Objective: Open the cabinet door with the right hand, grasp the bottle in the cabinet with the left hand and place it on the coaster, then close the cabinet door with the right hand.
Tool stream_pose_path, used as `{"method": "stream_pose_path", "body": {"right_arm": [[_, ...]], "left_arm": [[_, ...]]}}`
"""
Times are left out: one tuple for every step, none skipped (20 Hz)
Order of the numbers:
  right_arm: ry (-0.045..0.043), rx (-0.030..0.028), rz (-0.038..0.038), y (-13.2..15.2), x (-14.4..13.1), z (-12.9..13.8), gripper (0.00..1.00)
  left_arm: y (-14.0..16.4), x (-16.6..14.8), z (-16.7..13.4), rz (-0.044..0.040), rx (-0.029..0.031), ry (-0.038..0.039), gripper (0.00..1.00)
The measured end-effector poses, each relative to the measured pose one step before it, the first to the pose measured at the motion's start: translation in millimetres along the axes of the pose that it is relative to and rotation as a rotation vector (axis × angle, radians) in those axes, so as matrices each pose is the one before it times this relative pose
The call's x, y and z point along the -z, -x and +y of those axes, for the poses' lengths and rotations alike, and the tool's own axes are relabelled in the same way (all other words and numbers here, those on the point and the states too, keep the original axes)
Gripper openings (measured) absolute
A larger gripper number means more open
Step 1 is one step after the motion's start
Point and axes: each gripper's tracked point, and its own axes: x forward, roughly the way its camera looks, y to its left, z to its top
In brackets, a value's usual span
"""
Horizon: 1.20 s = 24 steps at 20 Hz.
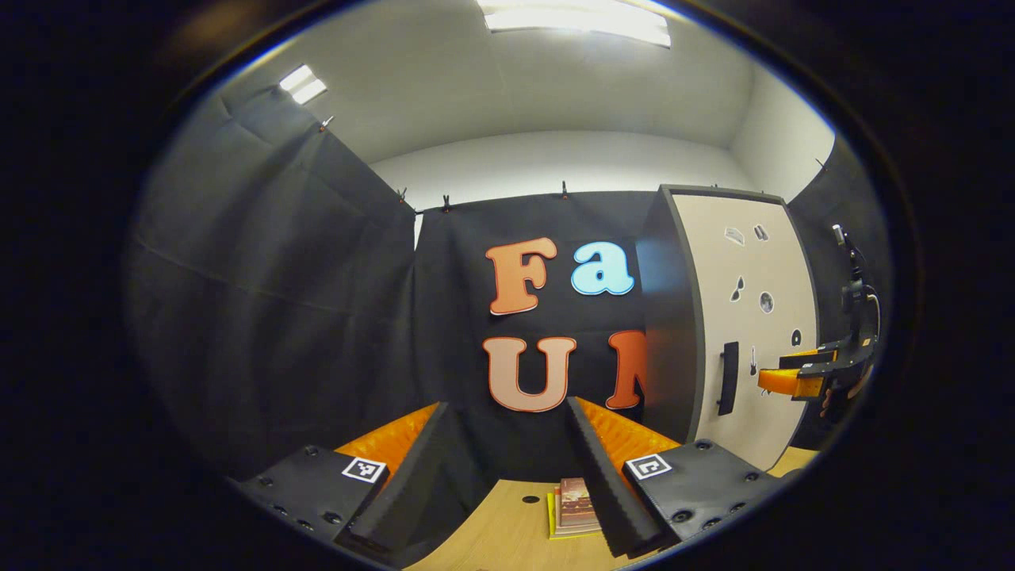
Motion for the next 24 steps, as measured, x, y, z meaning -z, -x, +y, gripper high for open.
{"method": "stream_pose_path", "body": {"right_arm": [[0.00230,0.00109,0.00979,-8.32,2.66,3.16,0.91],[0.00287,0.00582,0.00870,-9.00,3.15,1.47,0.90],[0.00103,0.00632,0.01085,-7.71,2.91,1.67,0.90],[-0.00246,0.00949,0.01619,-8.28,4.33,-0.24,0.89],[-0.00566,0.00778,0.01564,-7.68,4.17,-0.13,0.88],[-0.00246,0.01224,0.00615,-6.82,3.00,-1.15,0.88],[-0.00145,0.01604,0.00627,-8.16,3.49,-2.63,0.86],[-0.00211,0.02180,0.00702,-5.86,3.71,-3.18,0.84],[0.00131,0.01731,0.00056,-5.89,1.75,-2.28,0.82],[-0.00077,0.01409,-0.00398,-3.04,-0.15,-0.84,0.80],[-0.00350,0.01063,-0.00031,-3.29,0.33,-0.27,0.77],[-0.00698,0.00571,0.00176,-2.68,0.09,1.18,0.76],[-0.00195,-0.00319,-0.00039,-2.72,-0.65,3.40,0.74],[-0.00034,0.00664,-0.00023,-2.14,-0.74,1.09,0.71],[0.00180,0.00781,0.00151,-2.87,0.02,0.91,0.68],[0.00058,0.00953,0.00602,-2.22,2.10,0.32,0.66],[-0.00182,0.00174,0.00774,-2.42,2.37,1.72,0.61],[-0.00056,0.00328,0.01284,-2.52,4.05,1.10,0.58],[0.00664,0.01676,0.00994,-2.01,3.61,-2.61,0.52],[0.00778,0.01199,0.00828,-2.26,4.28,-2.22,0.50],[0.00005,0.00109,-0.01101,1.90,-0.87,0.07,0.42],[0.00422,0.00046,-0.00374,-1.49,1.44,0.69,0.39],[-0.00356,-0.00219,-0.00042,0.87,-1.38,-0.72,0.36],[-0.00627,-0.00644,0.00854,-0.90,0.75,-0.48,0.35]], "left_arm": [[0.03,1.66,6.29,0.00311,-0.01170,-0.00303,0.94],[0.28,2.10,5.58,0.00375,-0.00947,-0.00011,0.94],[0.07,1.91,4.92,0.00482,-0.00609,0.00273,0.94],[1.68,2.56,5.45,0.00287,-0.00696,0.00360,0.93],[0.31,0.84,5.29,0.00032,-0.00828,0.00332,0.94],[1.17,0.29,6.26,-0.00146,-0.01094,0.00218,0.94],[0.72,1.08,5.64,-0.00255,-0.01155,0.00370,0.94],[1.82,2.30,5.07,0.00137,-0.00576,0.00194,0.94],[0.52,1.98,2.98,0.00270,-0.00580,0.00277,0.94],[1.26,2.58,2.95,0.00483,-0.00494,-0.00208,0.94],[-1.06,1.51,3.34,0.00388,-0.00663,-0.00070,0.94],[0.77,1.46,2.52,0.00564,-0.00212,-0.00100,0.96],[0.96,1.34,1.55,0.00524,-0.00515,-0.00043,0.94],[0.61,0.56,3.81,0.00334,-0.00769,-0.00224,0.94],[0.41,0.46,1.56,0.00262,-0.00683,-0.00389,0.94],[3.35,0.13,2.59,0.00301,-0.00694,-0.00481,0.96],[1.22,-0.57,1.68,0.00149,-0.00400,-0.00448,0.96],[2.35,-1.00,1.23,-0.00122,-0.00305,0.00004,0.94],[2.11,-1.58,-0.09,-0.00263,-0.00058,0.00358,0.94],[1.99,-1.46,-1.55,-0.00139,0.00156,0.00226,0.96],[0.95,-0.92,-1.01,-0.00332,0.00106,0.00101,0.96],[-0.37,-0.80,-2.14,-0.00221,0.00261,-0.00003,0.94],[2.58,-0.86,-1.57,-0.00044,0.00228,0.00056,0.96],[2.24,-1.11,-0.75,-0.00024,0.00283,0.00243,0.94]]}}
